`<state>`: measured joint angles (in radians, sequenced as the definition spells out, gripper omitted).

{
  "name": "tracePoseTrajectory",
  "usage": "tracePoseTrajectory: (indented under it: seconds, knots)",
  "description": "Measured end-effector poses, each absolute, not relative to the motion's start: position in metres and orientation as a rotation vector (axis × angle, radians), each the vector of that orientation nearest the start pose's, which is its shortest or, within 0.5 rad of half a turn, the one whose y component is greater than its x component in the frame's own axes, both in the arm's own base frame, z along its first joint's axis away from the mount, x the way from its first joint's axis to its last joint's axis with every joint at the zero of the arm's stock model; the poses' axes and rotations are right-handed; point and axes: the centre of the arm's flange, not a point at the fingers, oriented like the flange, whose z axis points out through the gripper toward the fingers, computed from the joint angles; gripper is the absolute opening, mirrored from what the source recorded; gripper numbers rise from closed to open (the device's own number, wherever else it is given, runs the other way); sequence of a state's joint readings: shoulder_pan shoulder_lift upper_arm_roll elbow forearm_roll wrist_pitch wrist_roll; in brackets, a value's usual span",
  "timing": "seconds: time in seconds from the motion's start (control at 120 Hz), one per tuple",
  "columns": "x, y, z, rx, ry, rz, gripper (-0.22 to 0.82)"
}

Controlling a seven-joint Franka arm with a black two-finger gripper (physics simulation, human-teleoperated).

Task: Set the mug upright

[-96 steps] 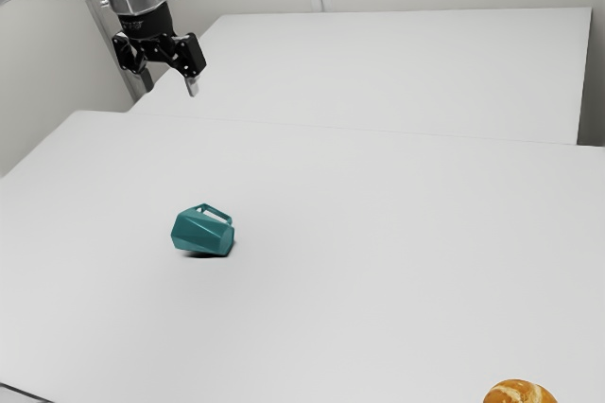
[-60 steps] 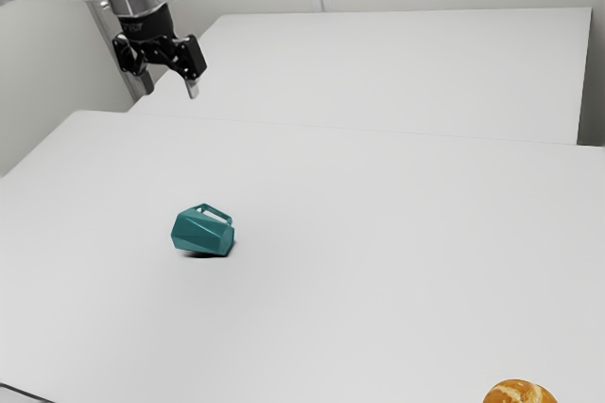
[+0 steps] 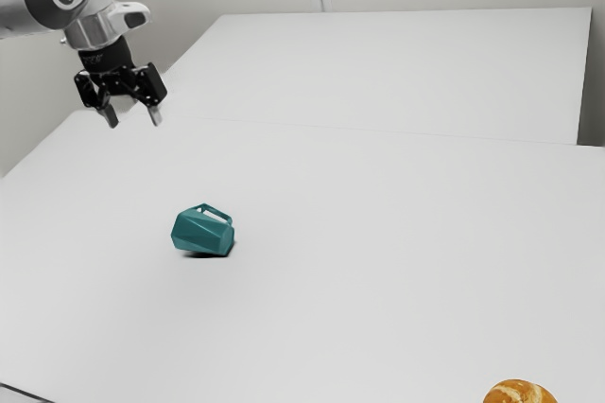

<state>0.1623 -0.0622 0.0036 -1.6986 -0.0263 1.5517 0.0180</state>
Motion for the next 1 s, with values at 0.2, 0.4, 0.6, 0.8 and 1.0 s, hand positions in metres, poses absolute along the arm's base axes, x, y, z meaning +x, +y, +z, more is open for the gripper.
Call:
tracePoseTrajectory:
  seconds: [0.2,0.4,0.6,0.8,1.0]
  knots:
    - [0.499,0.111,0.560,-3.257,-0.300,0.082,0.59]
    - [0.480,0.144,0.502,-3.456,-0.452,-0.062,0.59]
    - [0.482,0.165,0.473,-3.606,-0.524,-0.336,0.59]
    - [0.482,0.200,0.423,-3.717,-0.631,-0.563,0.59]
    - [0.490,0.209,0.382,-3.772,-0.541,-0.712,0.59]
